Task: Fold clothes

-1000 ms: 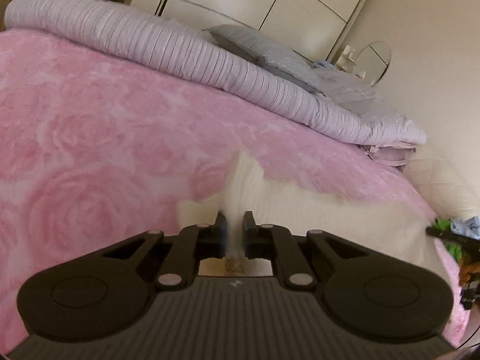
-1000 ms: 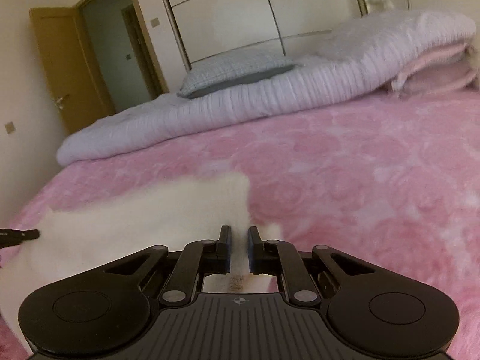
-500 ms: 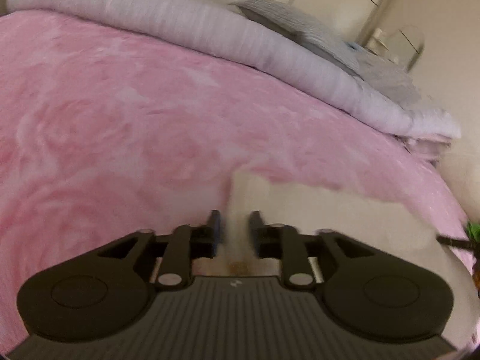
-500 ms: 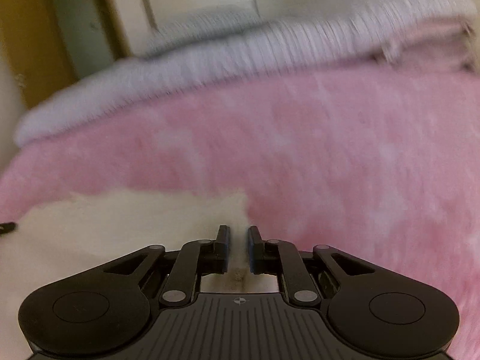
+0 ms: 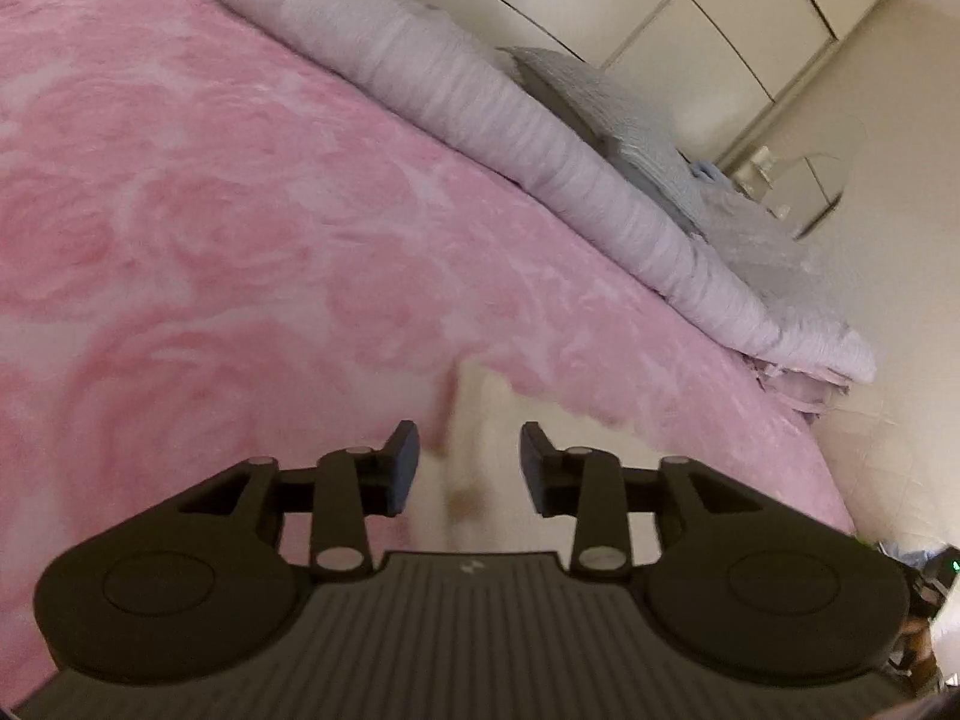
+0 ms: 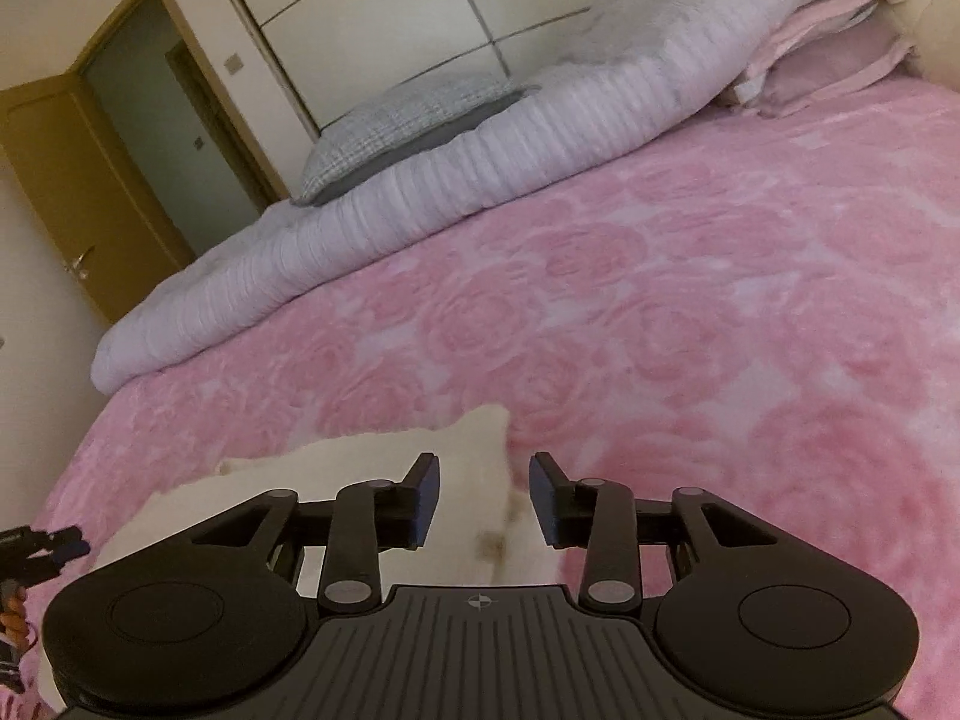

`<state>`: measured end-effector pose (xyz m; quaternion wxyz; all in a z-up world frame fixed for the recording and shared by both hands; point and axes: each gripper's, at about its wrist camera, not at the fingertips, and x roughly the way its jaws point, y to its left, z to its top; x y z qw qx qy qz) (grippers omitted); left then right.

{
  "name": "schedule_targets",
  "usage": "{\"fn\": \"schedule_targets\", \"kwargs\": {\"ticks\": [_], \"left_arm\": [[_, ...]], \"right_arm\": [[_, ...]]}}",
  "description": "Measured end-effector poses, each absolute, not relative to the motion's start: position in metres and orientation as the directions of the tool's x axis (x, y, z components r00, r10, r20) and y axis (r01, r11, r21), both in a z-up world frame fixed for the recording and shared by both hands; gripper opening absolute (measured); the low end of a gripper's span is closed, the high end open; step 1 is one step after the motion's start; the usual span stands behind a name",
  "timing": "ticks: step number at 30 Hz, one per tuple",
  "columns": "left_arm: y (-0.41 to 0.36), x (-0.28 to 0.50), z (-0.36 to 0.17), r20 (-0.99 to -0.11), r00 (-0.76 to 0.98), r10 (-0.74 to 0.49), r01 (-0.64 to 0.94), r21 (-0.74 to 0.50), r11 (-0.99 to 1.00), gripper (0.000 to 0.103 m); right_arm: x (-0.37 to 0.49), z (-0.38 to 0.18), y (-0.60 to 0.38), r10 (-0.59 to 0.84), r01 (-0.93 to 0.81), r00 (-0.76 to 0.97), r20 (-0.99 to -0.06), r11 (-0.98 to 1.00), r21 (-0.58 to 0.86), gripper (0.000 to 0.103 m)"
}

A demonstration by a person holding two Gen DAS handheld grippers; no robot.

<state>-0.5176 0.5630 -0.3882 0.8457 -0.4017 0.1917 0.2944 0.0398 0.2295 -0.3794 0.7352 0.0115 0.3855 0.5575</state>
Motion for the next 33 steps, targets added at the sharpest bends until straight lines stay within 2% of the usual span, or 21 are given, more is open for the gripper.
{"fn": "schedule_targets", "kwargs": {"ticks": [5,8,9,10,15,16,18,20,22,23,24,25,27,31,33], "left_arm": [[0.582,-0.478,-0.409,-0.641,0.699,0.317,-0.697,-0.511,0.503,0.037],[0.588,-0.465,-0.420,-0.653,0.708,0.270,-0.677,-0.519,0.522,0.032],[0.588,-0.460,-0.421,-0.652,0.712,0.262,-0.667,-0.510,0.543,0.015],[0.589,-0.457,-0.420,-0.644,0.720,0.258,-0.653,-0.503,0.566,0.013],[0.580,-0.446,-0.397,-0.555,0.759,0.342,-0.604,-0.402,0.689,0.010],[0.581,-0.443,-0.397,-0.559,0.750,0.353,-0.612,-0.385,0.690,0.010],[0.583,-0.433,-0.404,-0.593,0.718,0.365,-0.638,-0.350,0.686,0.011],[0.586,-0.421,-0.419,-0.666,0.662,0.343,-0.664,-0.309,0.681,0.014],[0.587,-0.423,-0.424,-0.669,0.658,0.347,-0.671,-0.311,0.673,0.018],[0.585,-0.429,-0.421,-0.661,0.660,0.358,-0.679,-0.322,0.660,0.020],[0.584,-0.436,-0.418,-0.658,0.659,0.364,-0.688,-0.331,0.646,0.023],[0.581,-0.444,-0.414,-0.657,0.655,0.372,-0.696,-0.333,0.636,0.023],[0.570,-0.466,-0.401,-0.643,0.649,0.406,-0.715,-0.332,0.616,0.018],[0.518,-0.511,-0.362,-0.600,0.679,0.424,-0.694,-0.336,0.637,0.017],[0.474,-0.526,-0.344,-0.561,0.723,0.403,-0.637,-0.313,0.705,0.016]], "right_arm": [[0.053,-0.406,0.272,0.786,-0.818,0.021,-0.617,0.368,0.442,0.037],[0.059,-0.428,0.290,0.740,-0.816,-0.004,-0.673,0.386,0.430,0.037],[0.061,-0.431,0.291,0.747,-0.810,-0.013,-0.664,0.382,0.445,0.029],[0.063,-0.432,0.291,0.766,-0.805,-0.021,-0.643,0.368,0.465,0.012],[0.057,-0.412,0.271,0.859,-0.868,0.053,-0.509,0.292,0.401,0.011],[0.055,-0.408,0.267,0.878,-0.881,0.068,-0.473,0.276,0.385,0.011],[0.054,-0.411,0.268,0.871,-0.879,0.105,-0.480,0.307,0.365,0.011],[0.055,-0.423,0.278,0.826,-0.870,0.137,-0.547,0.364,0.331,0.011],[0.054,-0.441,0.292,0.757,-0.866,0.118,-0.642,0.395,0.306,0.013],[0.054,-0.444,0.292,0.747,-0.860,0.118,-0.655,0.407,0.309,0.013],[0.054,-0.440,0.287,0.751,-0.851,0.130,-0.648,0.419,0.315,0.017],[0.053,-0.436,0.282,0.753,-0.843,0.145,-0.642,0.434,0.318,0.027],[0.051,-0.421,0.265,0.742,-0.827,0.198,-0.640,0.478,0.297,0.034],[0.017,-0.377,0.214,0.745,-0.837,0.307,-0.592,0.508,0.204,0.035],[-0.020,-0.360,0.185,0.779,-0.874,0.309,-0.546,0.459,0.160,0.035]]}}
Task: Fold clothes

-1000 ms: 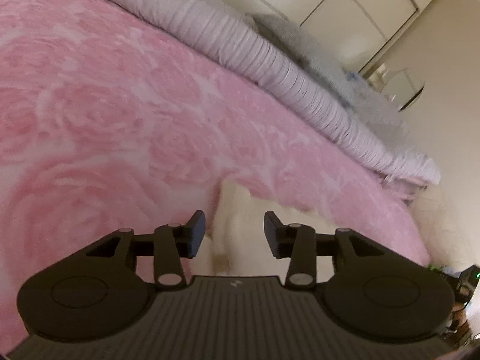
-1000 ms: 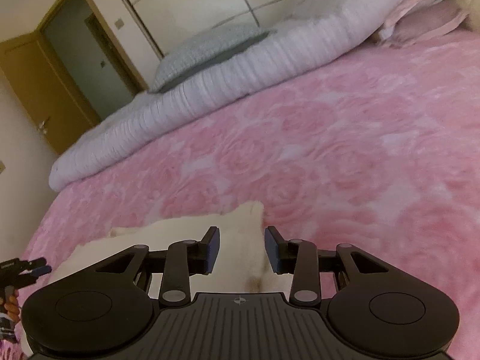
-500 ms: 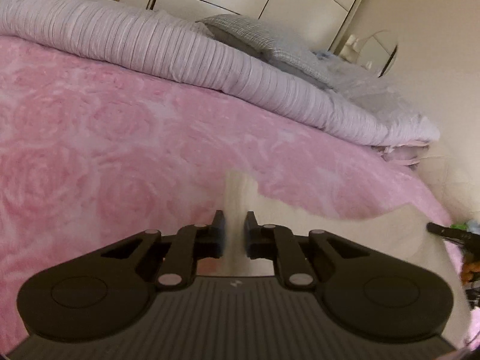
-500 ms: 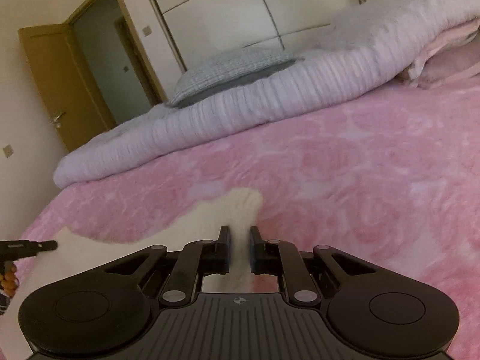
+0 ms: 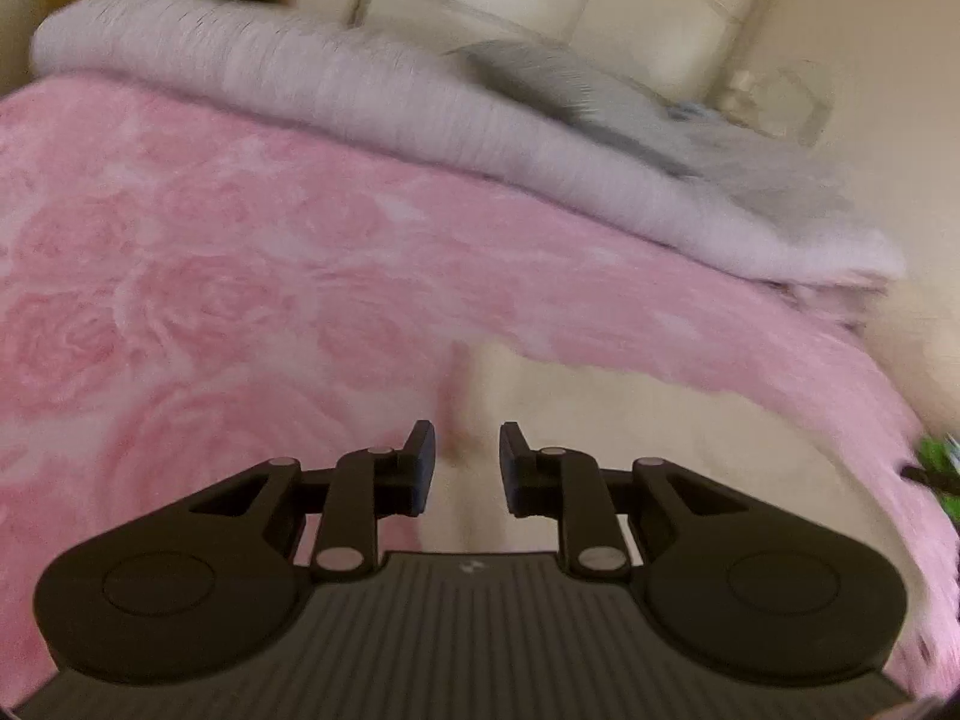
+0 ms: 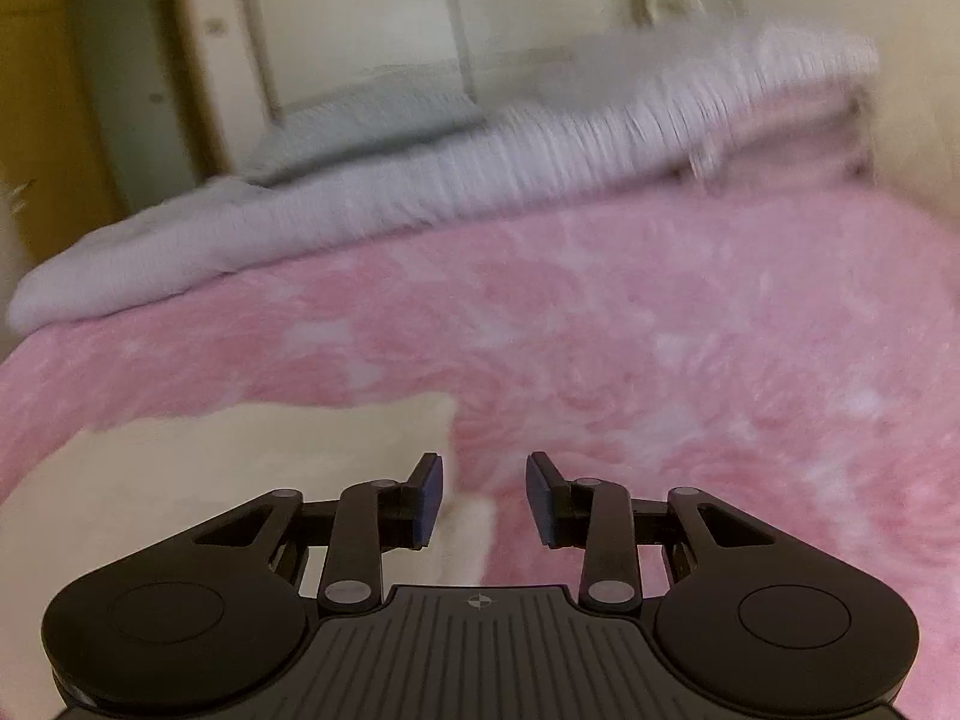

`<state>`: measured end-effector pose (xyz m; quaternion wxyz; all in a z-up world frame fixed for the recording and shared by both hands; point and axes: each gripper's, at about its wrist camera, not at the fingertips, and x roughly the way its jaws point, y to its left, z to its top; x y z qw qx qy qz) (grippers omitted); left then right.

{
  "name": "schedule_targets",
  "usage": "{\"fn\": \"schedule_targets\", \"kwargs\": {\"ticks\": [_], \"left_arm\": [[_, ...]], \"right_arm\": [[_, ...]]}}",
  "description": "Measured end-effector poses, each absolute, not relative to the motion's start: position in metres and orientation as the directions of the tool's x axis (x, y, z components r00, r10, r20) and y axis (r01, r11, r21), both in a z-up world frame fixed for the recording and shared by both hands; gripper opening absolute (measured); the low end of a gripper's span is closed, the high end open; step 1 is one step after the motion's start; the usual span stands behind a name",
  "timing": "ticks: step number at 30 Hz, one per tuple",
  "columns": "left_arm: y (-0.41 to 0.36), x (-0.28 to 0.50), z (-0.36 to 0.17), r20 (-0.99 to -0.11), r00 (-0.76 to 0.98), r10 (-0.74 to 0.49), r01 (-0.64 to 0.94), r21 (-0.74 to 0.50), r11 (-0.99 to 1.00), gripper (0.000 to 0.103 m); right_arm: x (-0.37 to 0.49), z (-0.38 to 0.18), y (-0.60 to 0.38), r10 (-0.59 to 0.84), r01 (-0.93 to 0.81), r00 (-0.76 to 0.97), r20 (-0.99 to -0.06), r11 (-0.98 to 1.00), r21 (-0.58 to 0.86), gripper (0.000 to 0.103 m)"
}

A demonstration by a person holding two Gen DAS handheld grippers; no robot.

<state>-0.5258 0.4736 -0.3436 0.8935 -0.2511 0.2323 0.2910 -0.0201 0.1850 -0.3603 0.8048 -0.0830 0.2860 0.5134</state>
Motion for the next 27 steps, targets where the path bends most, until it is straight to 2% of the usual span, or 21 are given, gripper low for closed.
{"fn": "schedule_targets", "kwargs": {"ticks": [4,7,8,10,12,14,16,17,20,22,25,27], "left_arm": [[0.401,-0.532,-0.349,-0.576,0.728,0.372,-0.569,-0.206,0.796,0.015],[0.385,-0.540,-0.388,-0.623,0.662,0.415,-0.625,-0.155,0.765,0.012],[0.382,-0.549,-0.395,-0.593,0.681,0.429,-0.633,-0.183,0.752,0.012],[0.378,-0.557,-0.392,-0.591,0.669,0.451,-0.670,-0.217,0.710,0.009],[0.367,-0.558,-0.380,-0.603,0.625,0.496,-0.704,-0.160,0.692,0.003],[0.353,-0.562,-0.373,-0.591,0.624,0.511,-0.707,-0.149,0.691,0.003],[0.339,-0.566,-0.367,-0.577,0.627,0.524,-0.709,-0.142,0.691,0.004],[0.340,-0.563,-0.373,-0.604,0.606,0.518,-0.721,-0.141,0.679,0.004],[0.344,-0.560,-0.395,-0.691,0.532,0.489,-0.767,-0.150,0.624,0.002],[0.333,-0.562,-0.393,-0.703,0.495,0.510,-0.797,-0.134,0.589,0.002],[0.306,-0.560,-0.378,-0.723,0.428,0.542,-0.824,-0.064,0.563,0.004],[0.286,-0.563,-0.371,-0.729,0.414,0.546,-0.834,-0.063,0.548,0.005]], "right_arm": [[-0.089,-0.363,0.158,0.798,-0.930,0.255,-0.547,0.357,0.086,0.035],[-0.120,-0.392,0.148,0.752,-0.940,0.272,-0.600,0.341,0.002,0.035],[-0.123,-0.403,0.142,0.741,-0.935,0.297,-0.602,0.354,-0.026,0.034],[-0.122,-0.411,0.129,0.754,-0.927,0.314,-0.577,0.376,-0.013,0.034],[-0.119,-0.409,0.123,0.746,-0.912,0.325,-0.581,0.409,0.015,0.034],[-0.123,-0.397,0.121,0.712,-0.890,0.369,-0.598,0.457,-0.004,0.034],[-0.132,-0.386,0.110,0.742,-0.889,0.372,-0.557,0.458,0.016,0.034],[-0.132,-0.386,0.109,0.758,-0.893,0.360,-0.543,0.448,0.034,0.034],[-0.132,-0.407,0.115,0.705,-0.877,0.365,-0.608,0.480,0.029,0.034],[-0.133,-0.412,0.107,0.704,-0.859,0.376,-0.603,0.508,0.057,0.035],[-0.136,-0.396,0.092,0.669,-0.805,0.352,-0.655,0.574,0.153,0.035],[-0.146,-0.389,0.079,0.660,-0.782,0.336,-0.672,0.593,0.192,0.035]]}}
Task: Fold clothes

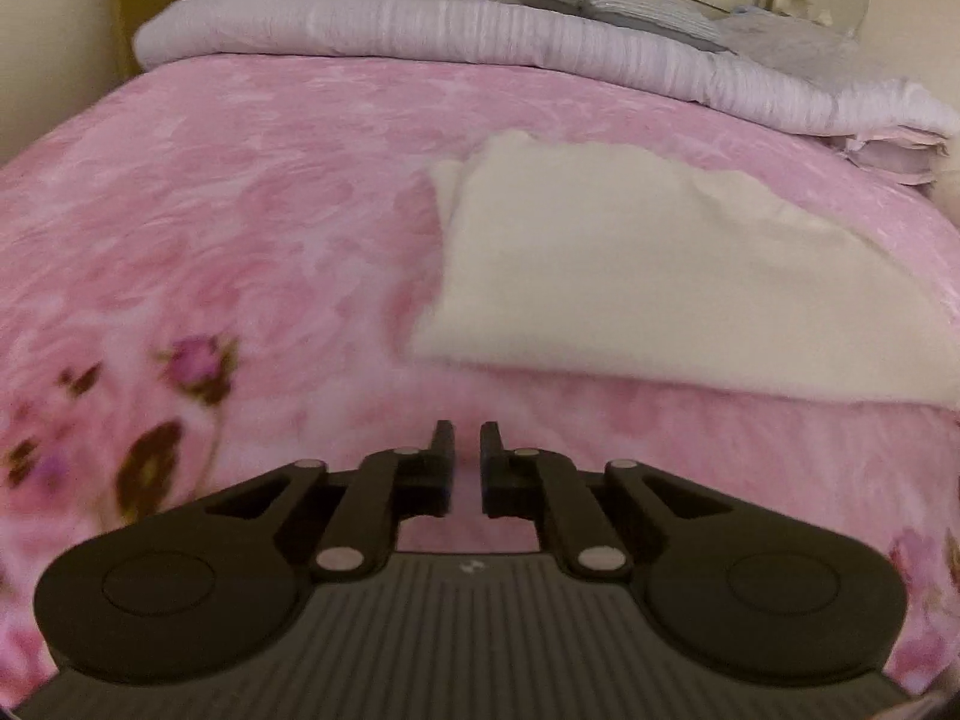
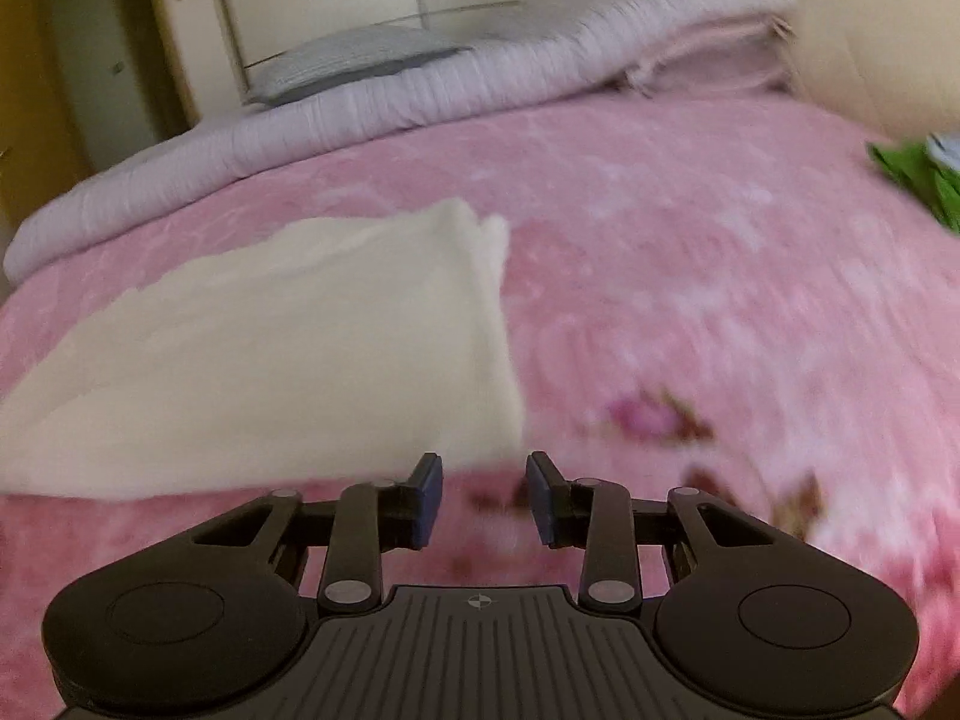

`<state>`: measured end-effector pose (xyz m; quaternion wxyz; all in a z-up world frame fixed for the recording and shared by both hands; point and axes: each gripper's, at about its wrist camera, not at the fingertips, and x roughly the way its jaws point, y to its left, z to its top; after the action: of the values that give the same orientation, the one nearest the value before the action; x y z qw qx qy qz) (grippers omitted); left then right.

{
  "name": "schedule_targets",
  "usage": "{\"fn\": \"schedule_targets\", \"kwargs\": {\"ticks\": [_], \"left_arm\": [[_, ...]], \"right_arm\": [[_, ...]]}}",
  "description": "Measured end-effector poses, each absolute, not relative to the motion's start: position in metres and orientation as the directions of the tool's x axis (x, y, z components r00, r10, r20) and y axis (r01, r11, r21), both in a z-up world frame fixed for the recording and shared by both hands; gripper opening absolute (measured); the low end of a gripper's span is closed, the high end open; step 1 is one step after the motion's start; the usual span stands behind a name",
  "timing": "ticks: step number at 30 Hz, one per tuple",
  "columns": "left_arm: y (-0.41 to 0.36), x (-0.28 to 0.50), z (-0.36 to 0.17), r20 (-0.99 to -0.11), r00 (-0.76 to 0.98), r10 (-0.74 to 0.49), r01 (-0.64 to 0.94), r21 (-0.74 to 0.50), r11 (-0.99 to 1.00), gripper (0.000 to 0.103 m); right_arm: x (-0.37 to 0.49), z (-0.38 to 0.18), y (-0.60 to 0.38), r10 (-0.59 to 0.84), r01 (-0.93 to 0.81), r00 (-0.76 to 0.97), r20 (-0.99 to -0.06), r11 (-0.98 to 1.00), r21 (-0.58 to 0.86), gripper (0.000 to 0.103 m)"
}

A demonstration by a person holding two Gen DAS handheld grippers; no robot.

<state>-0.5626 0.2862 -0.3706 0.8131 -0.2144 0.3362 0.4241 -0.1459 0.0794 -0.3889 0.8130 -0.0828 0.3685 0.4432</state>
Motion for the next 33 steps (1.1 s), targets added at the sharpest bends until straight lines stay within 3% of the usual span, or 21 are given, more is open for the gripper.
{"fn": "schedule_targets", "kwargs": {"ticks": [3,11,27,30,33], "left_arm": [[0.261,-0.565,-0.362,-0.751,0.406,0.520,-0.847,-0.097,0.522,0.014],[0.213,-0.570,-0.346,-0.772,0.405,0.490,-0.848,-0.116,0.517,0.023],[0.206,-0.575,-0.335,-0.752,0.385,0.536,-0.859,-0.079,0.506,0.027],[0.222,-0.584,-0.346,-0.734,0.481,0.480,-0.841,-0.231,0.490,0.032],[0.250,-0.605,-0.364,-0.659,0.634,0.406,-0.772,-0.510,0.379,0.038]], "right_arm": [[-0.173,-0.386,0.062,0.654,-0.767,0.304,-0.693,0.599,0.230,0.035],[-0.209,-0.378,0.043,0.630,-0.738,0.267,-0.729,0.620,0.266,0.035],[-0.219,-0.379,0.041,0.630,-0.741,0.285,-0.723,0.623,0.251,0.036],[-0.211,-0.384,0.041,0.656,-0.720,0.254,-0.710,0.619,0.314,0.036],[-0.184,-0.402,0.034,0.764,-0.549,0.106,-0.636,0.578,0.603,0.036]]}}
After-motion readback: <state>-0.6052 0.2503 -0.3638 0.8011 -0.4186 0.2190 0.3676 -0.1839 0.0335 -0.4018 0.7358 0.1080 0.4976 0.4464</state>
